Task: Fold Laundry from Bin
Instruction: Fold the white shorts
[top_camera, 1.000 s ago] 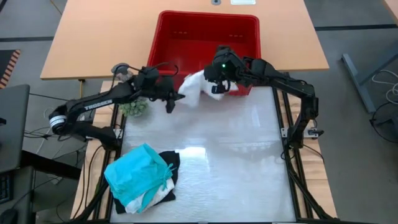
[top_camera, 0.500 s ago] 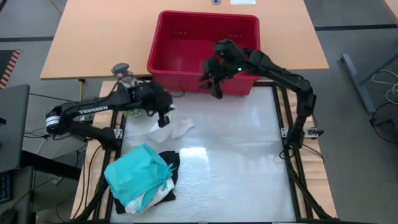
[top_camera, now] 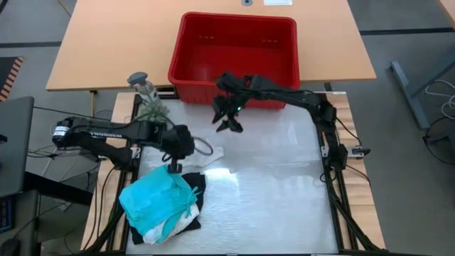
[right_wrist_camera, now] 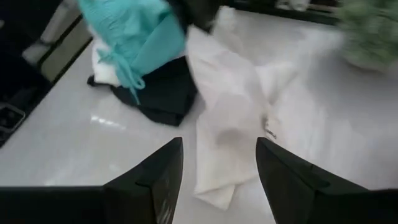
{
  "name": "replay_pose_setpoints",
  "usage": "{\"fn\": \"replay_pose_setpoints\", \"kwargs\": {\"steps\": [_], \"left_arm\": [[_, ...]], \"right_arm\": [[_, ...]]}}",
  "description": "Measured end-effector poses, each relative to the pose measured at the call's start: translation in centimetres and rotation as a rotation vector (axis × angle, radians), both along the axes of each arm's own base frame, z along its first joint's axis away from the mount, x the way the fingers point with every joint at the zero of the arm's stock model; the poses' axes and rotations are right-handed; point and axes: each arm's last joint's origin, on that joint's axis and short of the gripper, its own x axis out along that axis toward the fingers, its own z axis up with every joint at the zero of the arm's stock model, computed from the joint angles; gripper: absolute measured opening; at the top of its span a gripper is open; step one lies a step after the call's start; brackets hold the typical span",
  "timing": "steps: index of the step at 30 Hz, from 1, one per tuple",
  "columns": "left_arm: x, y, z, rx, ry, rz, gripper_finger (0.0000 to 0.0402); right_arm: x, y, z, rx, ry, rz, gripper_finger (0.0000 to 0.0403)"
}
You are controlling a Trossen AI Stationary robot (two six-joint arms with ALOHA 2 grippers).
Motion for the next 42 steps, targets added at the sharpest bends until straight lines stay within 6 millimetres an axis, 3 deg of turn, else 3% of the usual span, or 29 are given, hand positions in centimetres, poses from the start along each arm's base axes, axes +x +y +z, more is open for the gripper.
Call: {"fn": "replay_pose_setpoints", "kwargs": {"steps": [7, 14, 22, 27, 34, 42], "left_arm": [[-0.7, -2.9, -0.2, -0.015, 0.045, -0.045, 0.0], [-1.3, -4.7, -0.3, -0.026, 0.075, -0.094, 0.0], [-2.2, -6.1, -1.0, 0.036, 0.193, -0.278, 0.0], [-2.2, -6.9, -2.5, 0.146, 0.343, -0.473, 0.0], [-1.3, -7.3, -4.3, 0.271, 0.445, -0.506, 0.0], [-1.6, -6.6, -4.2, 0.451, 0.484, -0.419, 0.0]], "right_arm": [[2.9, 2.5, -3.4, -0.062, -0.02, 0.136, 0.0225], [5.3, 3.6, -5.9, -0.122, -0.078, 0.169, 0.0227], [7.6, 2.3, -7.4, -0.183, -0.24, 0.139, 0.0243], [8.9, 0.6, -7.7, -0.217, -0.318, -0.048, 0.0244], [9.0, -0.5, -9.3, -0.163, -0.263, -0.111, 0.0244], [8.7, 2.7, -11.6, -0.15, -0.083, 0.023, 0.0244]]}}
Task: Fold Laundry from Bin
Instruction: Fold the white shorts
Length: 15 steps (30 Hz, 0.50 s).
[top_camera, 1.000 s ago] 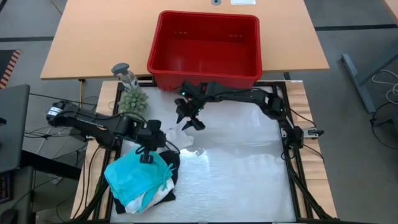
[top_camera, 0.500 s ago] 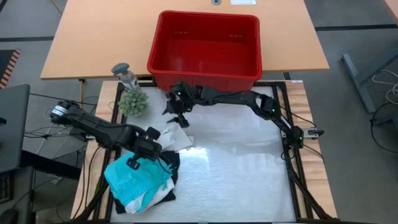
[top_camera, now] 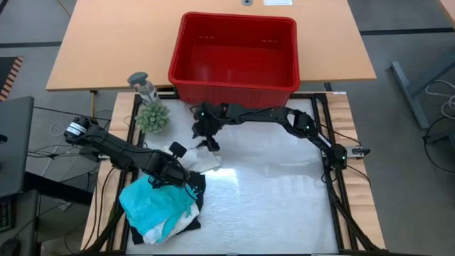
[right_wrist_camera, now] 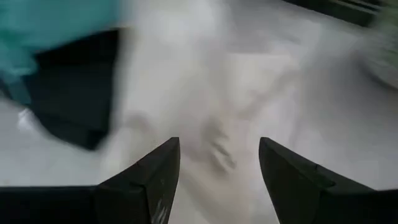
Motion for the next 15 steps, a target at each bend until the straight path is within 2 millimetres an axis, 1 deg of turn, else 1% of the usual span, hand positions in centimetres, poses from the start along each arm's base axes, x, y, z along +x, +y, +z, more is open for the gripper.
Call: {"fn": "replay_pose_setpoints", "kwargs": {"steps": [4, 8, 12, 14, 15], "left_arm": [[-0.4, 0.3, 0.1, 0.061, 0.009, 0.038, 0.0], [-0.6, 0.6, 0.2, 0.12, -0.003, 0.087, 0.0], [-0.7, 0.7, 0.3, 0.146, -0.028, 0.126, 0.0], [-0.7, 0.6, 0.3, 0.144, -0.035, 0.138, 0.0], [-0.7, 0.6, 0.3, 0.143, -0.039, 0.146, 0.0]], "right_arm": [[0.2, 2.8, -0.2, 0.007, 0.03, 0.081, 0.0244], [0.5, 6.3, -0.2, 0.021, 0.039, 0.159, 0.0244], [0.7, 9.8, -0.3, -0.054, 0.023, 0.244, 0.0244], [0.7, 11.1, -0.3, -0.106, 0.009, 0.267, 0.0244], [0.7, 11.4, -0.3, -0.138, 0.006, 0.265, 0.0244]]}}
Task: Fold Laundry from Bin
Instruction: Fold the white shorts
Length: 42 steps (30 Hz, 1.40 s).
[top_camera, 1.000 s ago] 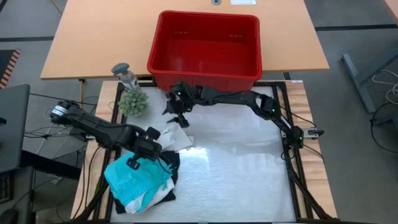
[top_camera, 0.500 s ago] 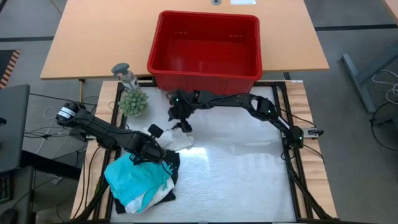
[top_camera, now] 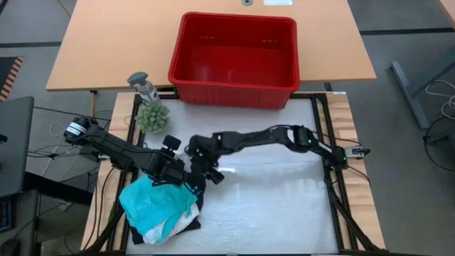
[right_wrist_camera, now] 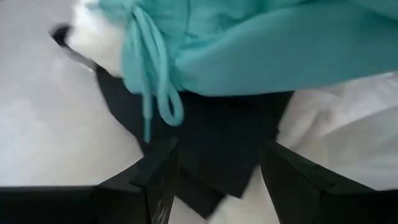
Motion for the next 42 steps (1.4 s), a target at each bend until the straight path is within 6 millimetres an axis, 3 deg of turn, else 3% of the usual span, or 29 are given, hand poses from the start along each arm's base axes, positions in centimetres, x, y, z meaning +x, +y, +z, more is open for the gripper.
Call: {"fn": "replay_pose_setpoints", "kwargs": {"steps": [5, 15, 19, 25, 29, 35, 42], "left_arm": [[0.0, 0.0, 0.0, -0.004, -0.024, 0.038, 0.0], [0.0, 0.0, 0.0, -0.005, -0.024, 0.038, 0.0], [0.0, -0.2, 0.0, -0.008, -0.038, 0.047, 0.0], [0.3, -1.2, -0.1, -0.03, -0.086, -0.016, 0.0], [0.5, -2.2, 0.0, 0.001, -0.114, -0.132, 0.0], [1.1, -2.7, 0.4, 0.196, -0.137, -0.329, 0.0], [1.7, -2.8, 0.5, 0.245, -0.146, -0.41, 0.0]], "right_arm": [[-0.3, -1.2, -0.2, -0.117, 0.019, -0.039, 0.0244], [-2.2, -5.7, -0.3, -0.089, 0.191, -0.097, 0.0239], [-3.4, -8.6, -0.7, -0.155, 0.289, -0.166, 0.0226], [-3.1, -15.4, 0.2, -0.152, 0.104, -0.382, 0.0221], [-2.4, -17.9, 1.5, -0.042, -0.06, -0.542, 0.0221], [-1.2, -17.8, 2.8, 0.147, -0.184, -0.672, 0.0221], [-0.1, -13.9, 2.8, 0.161, -0.182, -0.57, 0.022]]}}
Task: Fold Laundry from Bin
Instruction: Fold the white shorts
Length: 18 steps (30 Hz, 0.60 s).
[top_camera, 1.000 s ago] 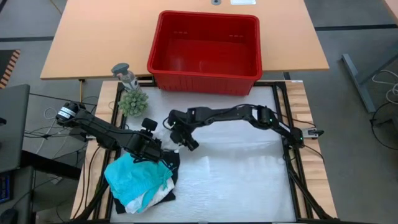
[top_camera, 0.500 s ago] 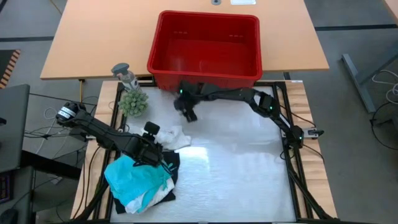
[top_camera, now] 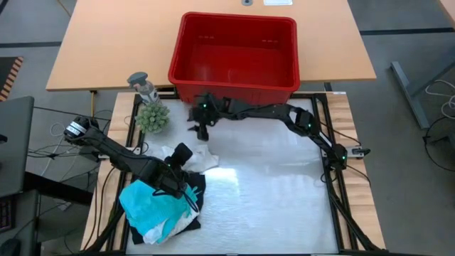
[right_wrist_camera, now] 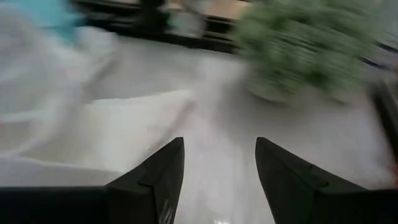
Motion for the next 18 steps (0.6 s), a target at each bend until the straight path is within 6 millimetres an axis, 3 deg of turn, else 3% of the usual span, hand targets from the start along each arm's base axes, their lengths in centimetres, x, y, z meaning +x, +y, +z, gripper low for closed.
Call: {"fn": "replay_pose_setpoints", "kwargs": {"steps": [4, 10, 18], "left_arm": [[0.0, 0.1, 0.1, 0.067, 0.008, -0.023, 0.0], [-0.3, 0.3, 0.2, 0.149, 0.066, -0.06, 0.0], [-1.3, 0.9, 0.1, 0.195, 0.137, -0.019, 0.0]], "right_arm": [[0.2, 2.7, -0.4, -0.049, 0.027, 0.182, 0.022], [-0.1, 5.9, -1.4, -0.098, 0.138, 0.311, 0.022], [-0.8, 7.8, -2.3, -0.096, 0.266, 0.366, 0.022]]}}
